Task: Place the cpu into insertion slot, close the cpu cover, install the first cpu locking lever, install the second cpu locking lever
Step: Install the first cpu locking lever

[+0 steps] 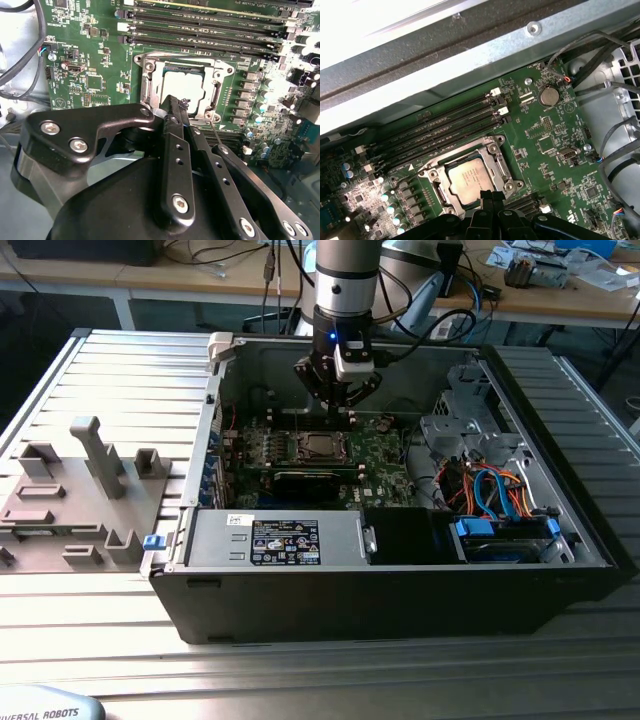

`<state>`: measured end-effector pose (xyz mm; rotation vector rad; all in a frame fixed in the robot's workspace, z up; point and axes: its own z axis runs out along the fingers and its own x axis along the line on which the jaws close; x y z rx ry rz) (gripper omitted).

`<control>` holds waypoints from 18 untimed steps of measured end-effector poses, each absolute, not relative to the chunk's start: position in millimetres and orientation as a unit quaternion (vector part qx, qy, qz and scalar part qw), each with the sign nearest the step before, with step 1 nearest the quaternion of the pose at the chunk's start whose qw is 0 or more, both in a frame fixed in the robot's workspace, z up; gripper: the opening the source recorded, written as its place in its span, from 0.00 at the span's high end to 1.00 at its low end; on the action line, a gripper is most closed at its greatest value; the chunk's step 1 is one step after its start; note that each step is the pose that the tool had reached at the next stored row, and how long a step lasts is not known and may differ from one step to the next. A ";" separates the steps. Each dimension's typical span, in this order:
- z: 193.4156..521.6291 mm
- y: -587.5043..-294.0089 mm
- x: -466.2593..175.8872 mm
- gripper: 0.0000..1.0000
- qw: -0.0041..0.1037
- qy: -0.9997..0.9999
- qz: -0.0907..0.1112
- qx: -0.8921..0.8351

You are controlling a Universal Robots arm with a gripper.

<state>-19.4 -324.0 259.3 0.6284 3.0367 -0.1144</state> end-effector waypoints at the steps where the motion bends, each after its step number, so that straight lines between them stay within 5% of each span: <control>1: 259.3 -324.0 -19.4 0.89 0.019 0.978 -0.037 0.202; 18: 259.3 -324.0 -19.4 0.89 0.020 0.980 -0.037 0.194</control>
